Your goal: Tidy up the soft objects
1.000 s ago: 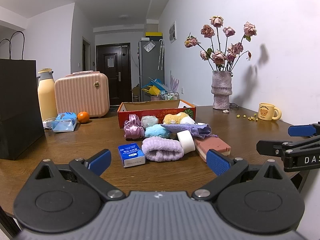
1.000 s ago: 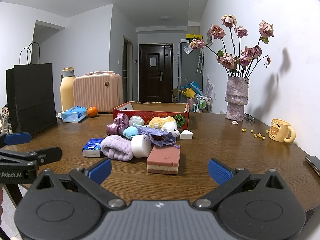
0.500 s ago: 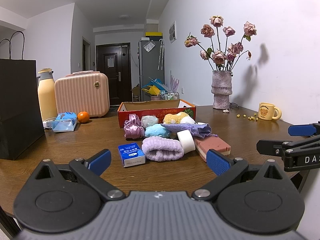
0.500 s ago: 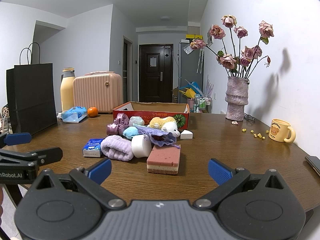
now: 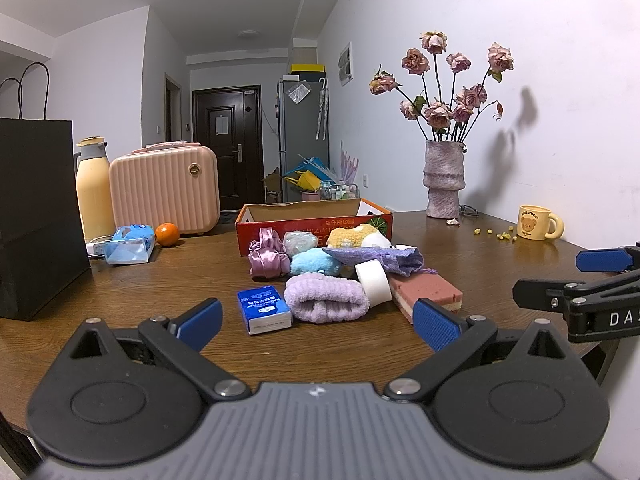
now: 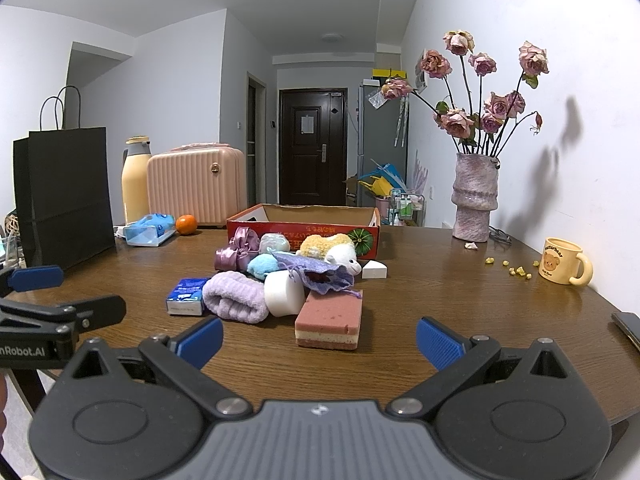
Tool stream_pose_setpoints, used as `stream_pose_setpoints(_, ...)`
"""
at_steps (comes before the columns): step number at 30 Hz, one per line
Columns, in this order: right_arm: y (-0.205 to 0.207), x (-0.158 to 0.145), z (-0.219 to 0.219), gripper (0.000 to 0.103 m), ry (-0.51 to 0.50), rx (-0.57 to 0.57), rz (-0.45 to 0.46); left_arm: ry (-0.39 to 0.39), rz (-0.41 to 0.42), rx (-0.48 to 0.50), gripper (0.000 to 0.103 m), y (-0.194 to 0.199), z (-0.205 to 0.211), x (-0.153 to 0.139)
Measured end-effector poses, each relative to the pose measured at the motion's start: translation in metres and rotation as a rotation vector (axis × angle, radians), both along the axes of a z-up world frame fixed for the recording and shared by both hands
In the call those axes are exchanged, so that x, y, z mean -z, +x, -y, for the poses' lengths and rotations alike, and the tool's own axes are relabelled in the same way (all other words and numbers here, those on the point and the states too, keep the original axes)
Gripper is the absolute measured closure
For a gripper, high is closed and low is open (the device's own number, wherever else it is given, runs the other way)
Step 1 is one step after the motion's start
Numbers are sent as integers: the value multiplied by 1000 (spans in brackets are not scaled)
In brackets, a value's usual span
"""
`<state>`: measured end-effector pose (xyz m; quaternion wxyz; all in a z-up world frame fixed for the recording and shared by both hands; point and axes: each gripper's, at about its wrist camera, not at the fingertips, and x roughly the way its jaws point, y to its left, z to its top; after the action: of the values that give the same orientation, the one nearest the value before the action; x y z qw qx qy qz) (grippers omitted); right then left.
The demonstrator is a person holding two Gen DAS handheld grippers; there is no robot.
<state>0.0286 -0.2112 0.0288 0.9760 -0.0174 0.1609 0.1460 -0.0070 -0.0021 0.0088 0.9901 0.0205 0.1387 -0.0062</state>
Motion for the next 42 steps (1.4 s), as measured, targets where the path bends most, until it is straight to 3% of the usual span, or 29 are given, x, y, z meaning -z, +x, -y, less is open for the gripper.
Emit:
stream_pose_setpoints(25,41,13,-7,0,-9,-11,-53,-5,-57,-24,0,39,-10,12)
stream_pose_setpoints(42,90,31,-16,0,-23,-3,-122,-15,-121,-38,0,78,-15,27)
